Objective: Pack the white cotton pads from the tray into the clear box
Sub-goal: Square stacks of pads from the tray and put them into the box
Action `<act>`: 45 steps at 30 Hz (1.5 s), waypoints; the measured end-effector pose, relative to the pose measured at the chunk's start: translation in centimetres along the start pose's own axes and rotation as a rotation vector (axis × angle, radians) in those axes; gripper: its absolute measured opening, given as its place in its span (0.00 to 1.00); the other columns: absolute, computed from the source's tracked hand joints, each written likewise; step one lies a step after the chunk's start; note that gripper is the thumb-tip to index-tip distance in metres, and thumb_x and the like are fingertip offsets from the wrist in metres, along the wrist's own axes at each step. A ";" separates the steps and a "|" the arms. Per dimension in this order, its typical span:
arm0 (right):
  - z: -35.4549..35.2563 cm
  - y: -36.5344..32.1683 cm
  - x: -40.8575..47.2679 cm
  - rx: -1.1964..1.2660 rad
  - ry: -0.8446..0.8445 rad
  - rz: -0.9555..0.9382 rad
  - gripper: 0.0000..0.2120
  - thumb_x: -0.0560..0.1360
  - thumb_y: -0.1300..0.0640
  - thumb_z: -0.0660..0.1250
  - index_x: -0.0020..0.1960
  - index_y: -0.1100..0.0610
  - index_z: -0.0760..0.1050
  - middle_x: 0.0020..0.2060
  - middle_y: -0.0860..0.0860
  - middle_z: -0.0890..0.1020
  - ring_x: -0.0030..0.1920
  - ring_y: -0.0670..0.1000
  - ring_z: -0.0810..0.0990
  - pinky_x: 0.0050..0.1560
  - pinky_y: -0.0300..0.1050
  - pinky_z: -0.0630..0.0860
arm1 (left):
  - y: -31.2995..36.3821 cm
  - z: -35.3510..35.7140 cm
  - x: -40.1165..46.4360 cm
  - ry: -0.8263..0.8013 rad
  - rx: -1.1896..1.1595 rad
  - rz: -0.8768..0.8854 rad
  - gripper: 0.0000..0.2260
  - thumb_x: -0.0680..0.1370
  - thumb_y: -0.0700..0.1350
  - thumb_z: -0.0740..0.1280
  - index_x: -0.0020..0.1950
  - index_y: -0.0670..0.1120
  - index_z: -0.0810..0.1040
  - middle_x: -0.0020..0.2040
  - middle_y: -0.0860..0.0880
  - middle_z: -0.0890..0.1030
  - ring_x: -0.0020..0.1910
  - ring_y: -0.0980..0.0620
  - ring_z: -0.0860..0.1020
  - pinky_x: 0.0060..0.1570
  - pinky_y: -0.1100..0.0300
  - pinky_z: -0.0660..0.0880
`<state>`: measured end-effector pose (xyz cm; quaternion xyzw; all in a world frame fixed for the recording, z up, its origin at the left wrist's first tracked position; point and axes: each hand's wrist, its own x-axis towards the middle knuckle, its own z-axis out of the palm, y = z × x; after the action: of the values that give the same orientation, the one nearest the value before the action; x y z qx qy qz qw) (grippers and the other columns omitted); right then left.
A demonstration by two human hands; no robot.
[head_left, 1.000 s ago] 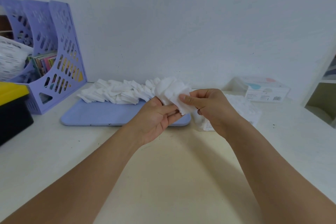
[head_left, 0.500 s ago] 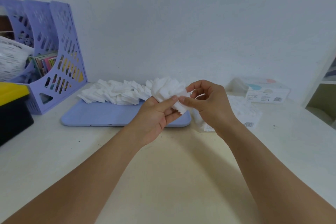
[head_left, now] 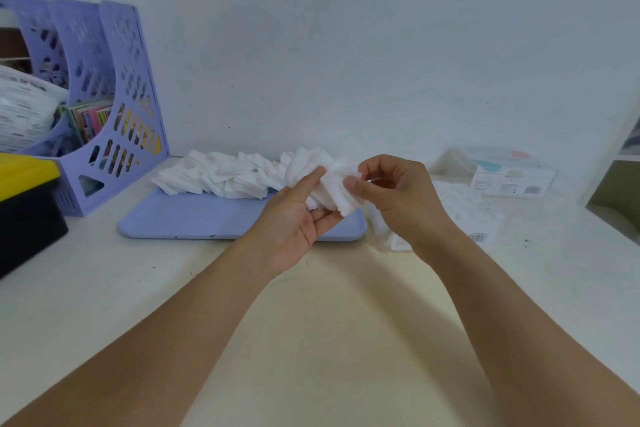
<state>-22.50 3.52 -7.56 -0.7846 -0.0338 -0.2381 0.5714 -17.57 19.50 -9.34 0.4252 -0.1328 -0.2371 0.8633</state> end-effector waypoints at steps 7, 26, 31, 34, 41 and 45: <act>-0.5 0.2 0.0 0.028 -0.001 0.049 0.06 0.73 0.64 0.77 0.46 0.65 0.80 0.37 0.53 0.82 0.35 0.45 0.79 0.38 0.33 0.76 | -0.2 0.0 -0.1 -0.046 0.100 0.010 0.16 0.83 0.46 0.63 0.70 0.42 0.74 0.63 0.43 0.82 0.63 0.46 0.81 0.59 0.53 0.80; -1.6 -1.7 -0.2 0.124 -0.054 -0.108 0.07 0.72 0.67 0.76 0.40 0.57 0.82 0.31 0.43 0.84 0.34 0.40 0.82 0.39 0.30 0.75 | -0.4 -0.9 0.7 0.171 0.246 0.179 0.14 0.85 0.48 0.60 0.69 0.45 0.75 0.62 0.45 0.83 0.56 0.48 0.84 0.48 0.54 0.83; -0.9 -1.5 -0.4 0.083 -0.136 -0.014 0.04 0.72 0.68 0.77 0.43 0.60 0.84 0.32 0.46 0.85 0.32 0.41 0.81 0.36 0.30 0.74 | -0.6 -0.1 0.3 0.062 0.268 0.103 0.15 0.85 0.47 0.61 0.68 0.43 0.76 0.60 0.43 0.84 0.55 0.46 0.84 0.53 0.49 0.82; -0.8 -0.5 -0.2 -0.075 -0.036 -0.004 0.06 0.71 0.61 0.79 0.40 0.54 0.83 0.38 0.47 0.85 0.37 0.45 0.81 0.40 0.34 0.77 | -0.9 0.2 0.1 0.009 0.190 0.055 0.16 0.85 0.47 0.60 0.69 0.42 0.75 0.62 0.42 0.83 0.57 0.44 0.83 0.50 0.50 0.83; 0.0 -0.5 -0.5 -0.293 0.034 -0.177 0.05 0.71 0.61 0.79 0.40 0.54 0.84 0.39 0.44 0.87 0.38 0.43 0.85 0.41 0.39 0.81 | -0.7 -0.1 0.3 0.041 0.092 -0.009 0.17 0.86 0.50 0.58 0.69 0.43 0.74 0.63 0.43 0.83 0.60 0.43 0.82 0.52 0.50 0.83; -1.1 -1.5 -0.3 0.002 0.065 -0.008 0.08 0.71 0.63 0.79 0.37 0.56 0.81 0.32 0.46 0.85 0.34 0.45 0.83 0.37 0.38 0.79 | -0.6 -0.4 0.5 0.099 0.111 0.011 0.16 0.86 0.51 0.57 0.67 0.45 0.75 0.60 0.44 0.84 0.56 0.43 0.84 0.54 0.49 0.82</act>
<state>-23.58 3.11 -6.14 -0.7758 -0.0186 -0.2658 0.5719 -17.18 19.15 -10.04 0.4830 -0.1050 -0.2034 0.8452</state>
